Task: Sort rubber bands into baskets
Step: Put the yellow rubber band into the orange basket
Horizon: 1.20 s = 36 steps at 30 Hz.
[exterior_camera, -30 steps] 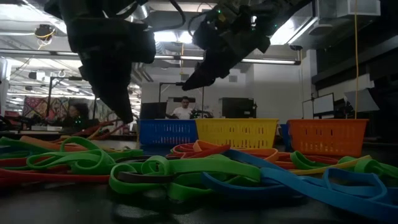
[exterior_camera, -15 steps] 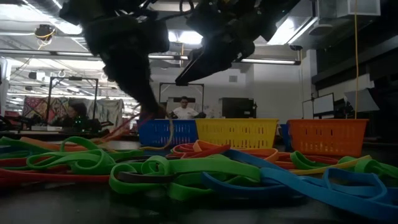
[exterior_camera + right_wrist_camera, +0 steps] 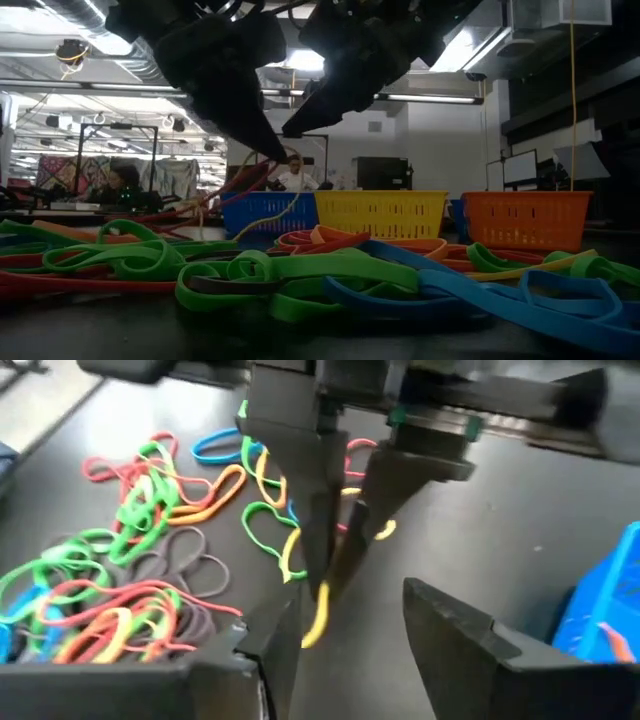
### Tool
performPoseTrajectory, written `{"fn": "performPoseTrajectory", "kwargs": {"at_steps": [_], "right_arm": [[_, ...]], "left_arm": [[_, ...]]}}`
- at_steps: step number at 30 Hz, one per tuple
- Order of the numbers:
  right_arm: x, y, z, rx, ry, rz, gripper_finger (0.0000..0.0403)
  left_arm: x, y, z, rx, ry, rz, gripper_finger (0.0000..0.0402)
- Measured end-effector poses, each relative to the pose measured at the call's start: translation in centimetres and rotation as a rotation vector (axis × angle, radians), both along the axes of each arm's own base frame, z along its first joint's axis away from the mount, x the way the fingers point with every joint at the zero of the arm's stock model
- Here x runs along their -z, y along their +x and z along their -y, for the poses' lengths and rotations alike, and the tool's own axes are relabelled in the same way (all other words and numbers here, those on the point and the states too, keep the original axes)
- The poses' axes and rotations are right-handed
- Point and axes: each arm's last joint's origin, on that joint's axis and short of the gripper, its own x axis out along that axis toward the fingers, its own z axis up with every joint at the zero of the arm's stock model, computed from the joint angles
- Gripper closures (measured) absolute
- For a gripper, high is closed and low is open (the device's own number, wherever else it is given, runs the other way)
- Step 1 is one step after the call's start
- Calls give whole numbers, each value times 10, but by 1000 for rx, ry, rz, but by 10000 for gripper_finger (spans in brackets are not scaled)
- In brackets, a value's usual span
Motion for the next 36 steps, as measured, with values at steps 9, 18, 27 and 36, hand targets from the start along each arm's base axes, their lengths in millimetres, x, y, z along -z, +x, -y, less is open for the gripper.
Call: {"fn": "performPoseTrajectory", "kwargs": {"at_steps": [9, 18, 27, 36], "right_arm": [[1, -1, 0, 56, 76, -43, 228], [10, -2, 0, 87, 79, -111, 228], [28, 2, 1, 105, 61, -163, 234], [29, 2, 1, 98, 67, -164, 380]], "left_arm": [[-1, 1, -1, -13, 24, 12, 399], [-1, 1, -1, -17, 28, 16, 394], [-1, 1, -1, -19, 27, 17, 394], [0, 0, -1, -24, 23, 10, 386]]}}
